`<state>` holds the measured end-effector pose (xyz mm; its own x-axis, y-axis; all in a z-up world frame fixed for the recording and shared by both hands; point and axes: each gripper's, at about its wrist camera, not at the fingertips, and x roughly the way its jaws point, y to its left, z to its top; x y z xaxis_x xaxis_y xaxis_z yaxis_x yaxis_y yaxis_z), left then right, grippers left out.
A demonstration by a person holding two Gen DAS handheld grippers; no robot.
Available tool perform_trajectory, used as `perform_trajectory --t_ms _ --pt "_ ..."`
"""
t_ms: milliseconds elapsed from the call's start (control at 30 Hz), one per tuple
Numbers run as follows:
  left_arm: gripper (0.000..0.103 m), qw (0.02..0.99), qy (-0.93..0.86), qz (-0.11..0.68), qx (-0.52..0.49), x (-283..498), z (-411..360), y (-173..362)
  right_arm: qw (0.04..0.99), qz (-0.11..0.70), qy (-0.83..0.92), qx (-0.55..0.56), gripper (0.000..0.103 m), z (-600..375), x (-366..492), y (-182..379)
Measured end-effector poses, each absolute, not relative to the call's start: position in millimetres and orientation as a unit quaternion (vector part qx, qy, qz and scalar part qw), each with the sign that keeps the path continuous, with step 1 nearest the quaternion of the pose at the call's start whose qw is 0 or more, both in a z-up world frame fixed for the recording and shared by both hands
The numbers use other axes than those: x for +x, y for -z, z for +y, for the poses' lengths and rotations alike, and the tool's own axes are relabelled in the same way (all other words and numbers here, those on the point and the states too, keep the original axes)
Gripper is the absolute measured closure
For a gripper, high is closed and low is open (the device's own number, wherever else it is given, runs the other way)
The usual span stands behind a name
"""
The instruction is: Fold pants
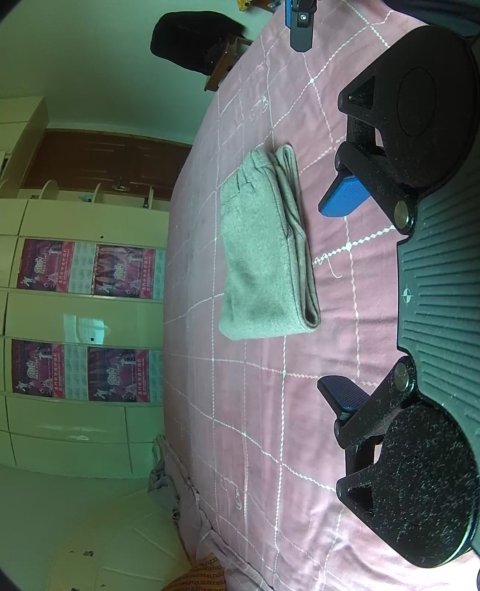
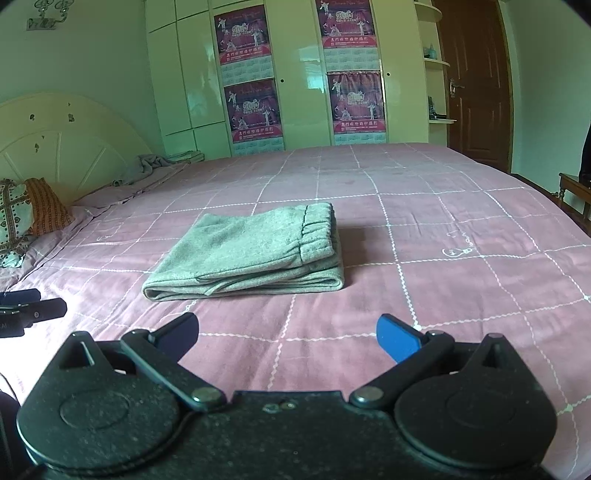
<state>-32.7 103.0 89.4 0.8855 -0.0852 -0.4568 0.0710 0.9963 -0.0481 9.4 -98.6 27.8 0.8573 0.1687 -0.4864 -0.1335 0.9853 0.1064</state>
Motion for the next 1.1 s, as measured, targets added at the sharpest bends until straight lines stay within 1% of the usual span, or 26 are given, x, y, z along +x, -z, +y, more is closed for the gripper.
perform_trajectory --t_ms 900,1100 --pt "0.011 0.97 0.035 0.238 -0.023 -31.6 106.5 -86.9 0.963 0.256 -0.079 0.036 0.0 -98.8 6.4 -26.6" --pt "0.008 0.973 0.032 0.226 -0.021 -33.0 105.7 -88.0 0.963 0.255 -0.079 0.036 0.0 -98.7 6.3 -26.2"
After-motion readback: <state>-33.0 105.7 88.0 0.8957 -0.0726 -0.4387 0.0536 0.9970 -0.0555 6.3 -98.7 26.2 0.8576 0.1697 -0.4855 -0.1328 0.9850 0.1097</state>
